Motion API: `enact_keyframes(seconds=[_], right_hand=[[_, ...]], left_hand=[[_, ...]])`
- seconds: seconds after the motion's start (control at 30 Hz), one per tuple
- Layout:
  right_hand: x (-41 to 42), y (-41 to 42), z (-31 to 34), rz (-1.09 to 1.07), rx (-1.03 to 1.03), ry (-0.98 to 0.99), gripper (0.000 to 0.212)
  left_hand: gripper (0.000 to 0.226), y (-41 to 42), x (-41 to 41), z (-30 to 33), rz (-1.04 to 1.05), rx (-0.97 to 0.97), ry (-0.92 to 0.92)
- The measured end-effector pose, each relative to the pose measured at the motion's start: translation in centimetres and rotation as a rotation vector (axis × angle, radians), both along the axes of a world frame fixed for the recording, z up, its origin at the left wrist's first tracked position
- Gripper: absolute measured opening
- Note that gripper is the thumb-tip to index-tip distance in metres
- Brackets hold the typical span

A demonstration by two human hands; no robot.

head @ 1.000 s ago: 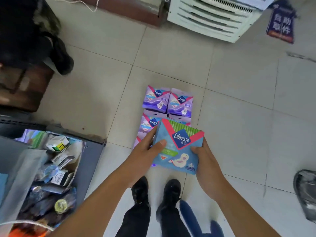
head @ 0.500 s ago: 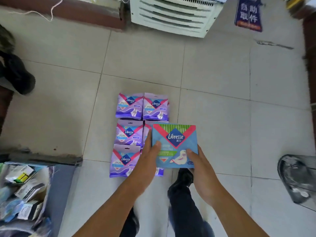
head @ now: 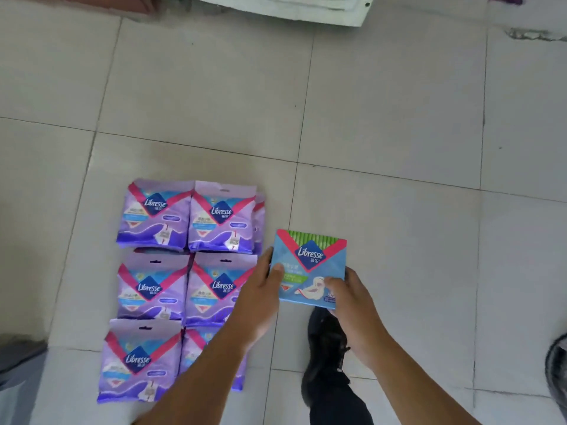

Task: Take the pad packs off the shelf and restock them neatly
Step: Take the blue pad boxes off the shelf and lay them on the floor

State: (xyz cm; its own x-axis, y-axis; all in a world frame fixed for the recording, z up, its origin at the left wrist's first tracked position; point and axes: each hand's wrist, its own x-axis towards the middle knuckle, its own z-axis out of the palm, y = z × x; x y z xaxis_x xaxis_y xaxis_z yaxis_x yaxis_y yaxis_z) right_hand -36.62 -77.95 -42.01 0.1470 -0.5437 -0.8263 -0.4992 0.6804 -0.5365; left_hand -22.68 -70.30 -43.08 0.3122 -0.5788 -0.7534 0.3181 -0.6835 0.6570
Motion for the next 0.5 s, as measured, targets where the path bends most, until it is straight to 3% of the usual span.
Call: enact_keyframes(seconds=[0.1, 0.23, 0.33, 0.43, 0.5], right_hand=[[-0.5, -4.3, -6.7, 0.051, -0.018, 0.031, 0.012], [0.1, -8.7, -15.5, 0.097, -0.047, 0.056, 0.016], [0.4, -10.6, -21.3, 0.134, -0.085, 0.065, 0.033], [-0.1, -10.7, -24.9, 0.210, -0.086, 0.062, 0.018], [-0.9, -10.0, -25.6, 0.227, -0.097, 0.077, 0.019]], left_hand=[[0.021, -4.3, -1.2, -6.2, 0.002, 0.040, -0.054], [0.057, -8.0, -1.7, -15.9, 0.013, 0.066, -0.128], [0.049, -10.5, -1.8, -20.5, -0.026, 0.064, -0.209], [0.051, -10.8, -2.1, -23.8, -0.102, 0.086, -0.217], [0.049, -10.3, -2.5, -24.3, -0.124, 0.124, -0.195]])
